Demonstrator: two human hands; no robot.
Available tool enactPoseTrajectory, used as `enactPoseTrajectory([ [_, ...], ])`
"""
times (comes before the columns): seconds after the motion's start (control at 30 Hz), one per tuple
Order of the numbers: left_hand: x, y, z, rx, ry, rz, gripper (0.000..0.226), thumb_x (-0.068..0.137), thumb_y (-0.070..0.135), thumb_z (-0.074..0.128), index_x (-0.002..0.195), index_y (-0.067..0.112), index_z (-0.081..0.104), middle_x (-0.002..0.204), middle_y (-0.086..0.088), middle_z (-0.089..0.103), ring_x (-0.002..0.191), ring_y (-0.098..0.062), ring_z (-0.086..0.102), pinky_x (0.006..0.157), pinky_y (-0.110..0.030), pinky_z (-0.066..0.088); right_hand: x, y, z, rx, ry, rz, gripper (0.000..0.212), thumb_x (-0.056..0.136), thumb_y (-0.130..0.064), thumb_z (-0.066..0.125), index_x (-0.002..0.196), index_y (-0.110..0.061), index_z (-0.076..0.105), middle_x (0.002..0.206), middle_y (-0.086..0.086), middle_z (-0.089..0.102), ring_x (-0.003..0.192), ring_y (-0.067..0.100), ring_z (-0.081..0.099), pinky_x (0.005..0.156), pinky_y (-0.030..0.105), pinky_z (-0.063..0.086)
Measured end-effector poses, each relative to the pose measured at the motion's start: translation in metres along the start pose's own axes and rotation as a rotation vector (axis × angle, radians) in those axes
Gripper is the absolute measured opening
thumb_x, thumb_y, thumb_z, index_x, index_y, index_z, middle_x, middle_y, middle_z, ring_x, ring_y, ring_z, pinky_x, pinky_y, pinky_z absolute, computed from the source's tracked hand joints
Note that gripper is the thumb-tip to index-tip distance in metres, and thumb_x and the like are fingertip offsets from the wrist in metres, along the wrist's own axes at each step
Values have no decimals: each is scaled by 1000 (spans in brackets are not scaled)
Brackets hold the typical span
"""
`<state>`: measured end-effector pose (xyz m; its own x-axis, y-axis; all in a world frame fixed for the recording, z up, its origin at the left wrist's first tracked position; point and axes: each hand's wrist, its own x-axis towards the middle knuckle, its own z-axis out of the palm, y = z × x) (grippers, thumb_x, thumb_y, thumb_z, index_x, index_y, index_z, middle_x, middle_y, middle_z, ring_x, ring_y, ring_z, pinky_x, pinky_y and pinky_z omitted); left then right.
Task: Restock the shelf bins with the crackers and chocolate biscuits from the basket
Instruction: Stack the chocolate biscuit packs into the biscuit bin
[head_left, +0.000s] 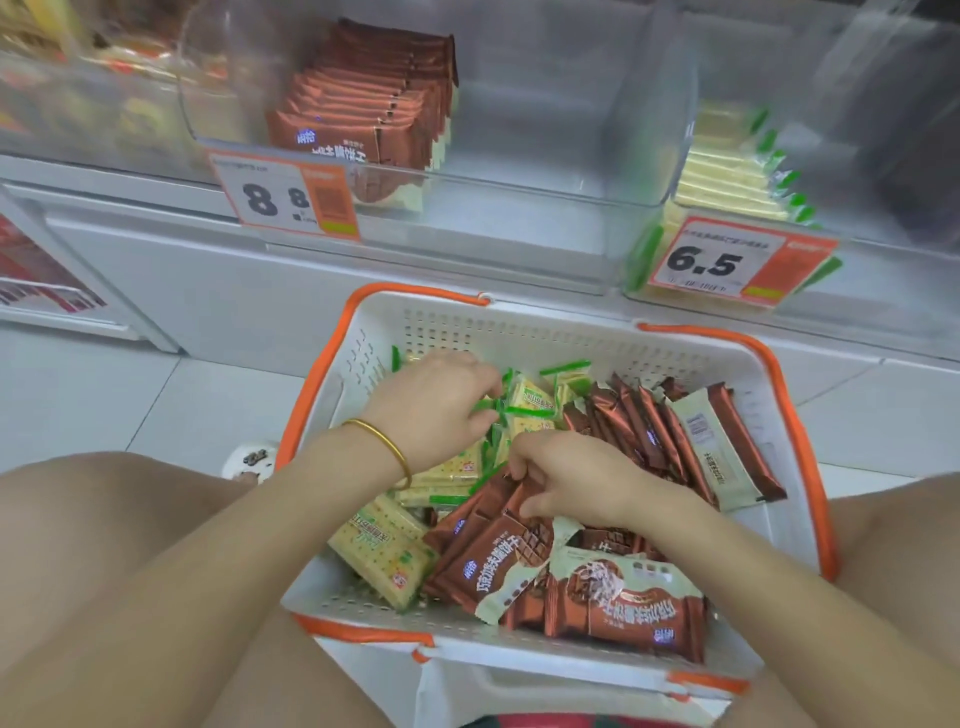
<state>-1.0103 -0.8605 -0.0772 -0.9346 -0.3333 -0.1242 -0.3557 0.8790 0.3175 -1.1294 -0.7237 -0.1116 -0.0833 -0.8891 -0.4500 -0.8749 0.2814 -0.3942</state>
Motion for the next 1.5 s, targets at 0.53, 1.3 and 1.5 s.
enactPoseTrajectory([
  [0.53, -10, -19, -63, -704, -149, -56, 9, 80, 15, 73, 87, 19, 68, 77, 6, 69, 69, 1, 63, 68, -17, 52, -29, -15, -113, 826, 174, -33, 14, 83, 1, 65, 80, -10, 57, 69, 7, 66, 63, 18, 63, 59, 31, 54],
  [1.3, 15, -95, -106, 47, 723, -164, 36, 75, 33, 46, 93, 9, 66, 92, -10, 61, 93, -35, 56, 84, -45, 46, 170, -106, -213, -276, 540, 4, 28, 78, -22, 73, 103, -14, 62, 110, 6, 61, 101, 26, 59, 72, 28, 44],
  [1.5, 13, -94, -107, 72, 693, -158, 33, 75, 29, 45, 93, 10, 65, 87, -8, 59, 91, -35, 56, 87, -49, 45, 175, -118, -210, -566, 586, 96, 17, 85, -33, 63, 95, -20, 59, 107, 1, 63, 102, 26, 61, 67, 29, 38],
])
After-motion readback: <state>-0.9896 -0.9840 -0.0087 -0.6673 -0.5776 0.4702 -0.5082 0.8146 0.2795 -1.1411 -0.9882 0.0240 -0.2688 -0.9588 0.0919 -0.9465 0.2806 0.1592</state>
